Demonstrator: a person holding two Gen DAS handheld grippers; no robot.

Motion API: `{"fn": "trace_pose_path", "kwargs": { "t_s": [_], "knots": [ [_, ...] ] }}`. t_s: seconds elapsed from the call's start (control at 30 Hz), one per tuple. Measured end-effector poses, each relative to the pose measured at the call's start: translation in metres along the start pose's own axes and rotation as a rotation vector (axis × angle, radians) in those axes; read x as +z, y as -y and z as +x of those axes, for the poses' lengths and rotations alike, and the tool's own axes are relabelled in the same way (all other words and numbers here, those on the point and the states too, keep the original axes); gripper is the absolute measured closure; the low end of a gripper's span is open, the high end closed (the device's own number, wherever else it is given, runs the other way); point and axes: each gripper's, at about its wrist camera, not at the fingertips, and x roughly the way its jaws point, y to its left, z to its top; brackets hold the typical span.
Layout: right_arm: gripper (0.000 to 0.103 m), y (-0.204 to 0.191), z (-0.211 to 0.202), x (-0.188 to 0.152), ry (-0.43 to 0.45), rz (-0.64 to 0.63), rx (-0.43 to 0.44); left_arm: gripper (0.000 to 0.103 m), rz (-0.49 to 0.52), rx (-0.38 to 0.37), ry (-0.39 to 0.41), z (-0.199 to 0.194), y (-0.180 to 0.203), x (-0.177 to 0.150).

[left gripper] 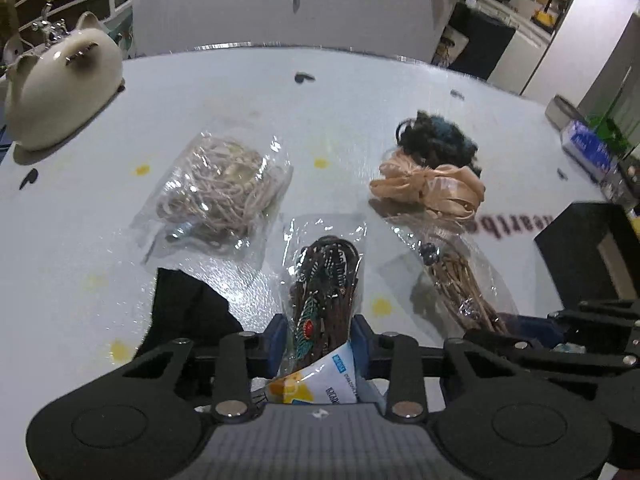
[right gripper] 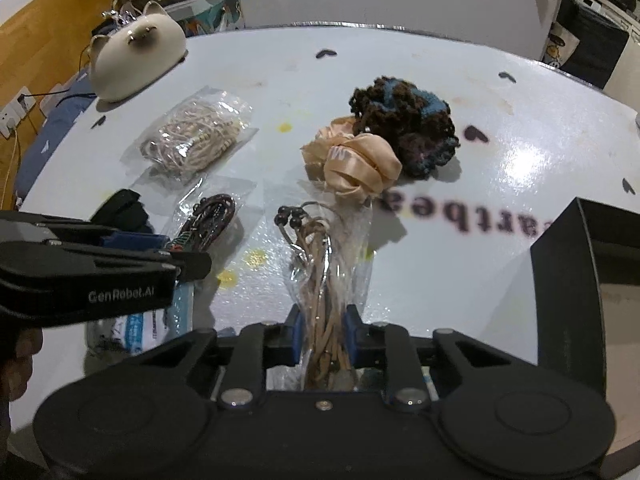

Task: Organize soft objects
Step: 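Grasp the bag of brown cords with the left tool while the right grasps the tan-cord bag, then carry both bags over the black box with both tools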

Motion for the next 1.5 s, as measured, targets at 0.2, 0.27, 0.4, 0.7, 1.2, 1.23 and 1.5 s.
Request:
{"fn": "trace_pose_path", "kwargs": {
  "t_s": [0.2, 0.27, 0.4, 0.7, 1.2, 1.23, 1.5],
  "knots": [
    [0.082, -0.006, -0.023, 0.000, 0.072, 0.010, -0.005, 0.068, -0.039, -0.009, 0.095, -0.031, -0.006, 0.004],
    [0.082, -0.007, -0.034, 0.002, 0.109, 0.015, -0.004, 0.068, -0.047, -0.008, 0.135, -0.044, -0.007, 0.005],
    [0.082, -0.009, -0.056, 0.007, 0.186, 0.025, -0.002, 0.068, -0.056, -0.013, 0.210, -0.068, -0.006, 0.007],
    [0.082, -0.004, -0.103, 0.019, 0.350, 0.061, 0.043, 0.068, -0.061, -0.031, 0.320, -0.107, 0.012, 0.013],
    [0.082, 0.085, -0.131, -0.013, 0.364, 0.122, 0.042, 0.068, -0.144, -0.088, 0.254, -0.098, 0.098, 0.020],
    [0.082, 0.095, -0.133, -0.014, 0.360, 0.124, 0.043, 0.068, -0.154, -0.102, 0.246, -0.095, 0.109, 0.023],
    [0.082, 0.187, -0.139, -0.028, 0.328, 0.152, 0.032, 0.068, -0.181, -0.183, 0.184, -0.064, 0.198, 0.038]
  ]
}}
